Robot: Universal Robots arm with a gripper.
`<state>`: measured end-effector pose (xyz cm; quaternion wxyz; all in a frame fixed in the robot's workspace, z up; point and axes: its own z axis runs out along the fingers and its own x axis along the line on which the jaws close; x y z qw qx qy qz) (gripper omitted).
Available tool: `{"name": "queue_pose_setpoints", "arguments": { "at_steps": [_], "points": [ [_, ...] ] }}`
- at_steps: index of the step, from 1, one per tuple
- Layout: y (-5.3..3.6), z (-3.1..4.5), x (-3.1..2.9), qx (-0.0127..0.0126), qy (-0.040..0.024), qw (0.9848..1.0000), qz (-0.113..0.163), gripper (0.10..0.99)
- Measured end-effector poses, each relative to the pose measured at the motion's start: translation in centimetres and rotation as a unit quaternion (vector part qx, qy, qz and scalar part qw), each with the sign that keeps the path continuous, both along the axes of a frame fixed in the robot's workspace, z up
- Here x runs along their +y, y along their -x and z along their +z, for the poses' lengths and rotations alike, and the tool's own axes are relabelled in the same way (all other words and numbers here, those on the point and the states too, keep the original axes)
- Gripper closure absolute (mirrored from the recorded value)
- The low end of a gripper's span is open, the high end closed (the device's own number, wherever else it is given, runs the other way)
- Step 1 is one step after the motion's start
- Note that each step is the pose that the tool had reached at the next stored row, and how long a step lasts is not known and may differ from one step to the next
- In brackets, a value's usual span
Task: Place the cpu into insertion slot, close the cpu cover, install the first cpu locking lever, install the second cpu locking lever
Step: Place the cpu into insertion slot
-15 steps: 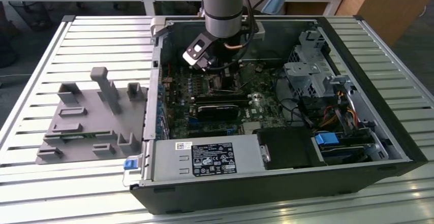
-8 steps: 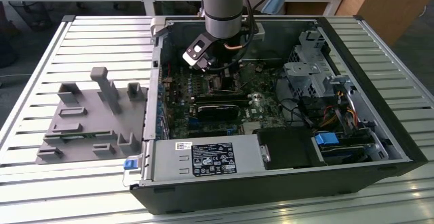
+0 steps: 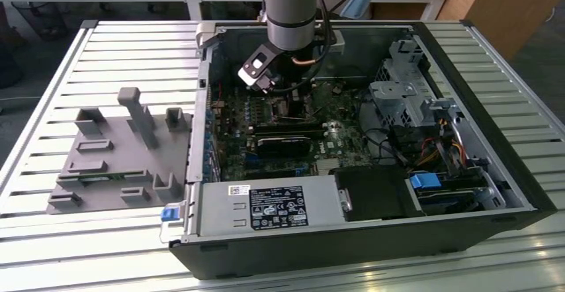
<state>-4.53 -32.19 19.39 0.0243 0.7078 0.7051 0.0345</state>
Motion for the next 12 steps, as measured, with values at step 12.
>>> {"name": "queue_pose_setpoints", "arguments": {
  "at_steps": [12],
  "points": [
    [-0.01,-0.2,0.09,0.0001,0.0,1.0,-0.001,0.537]
  ]
}}
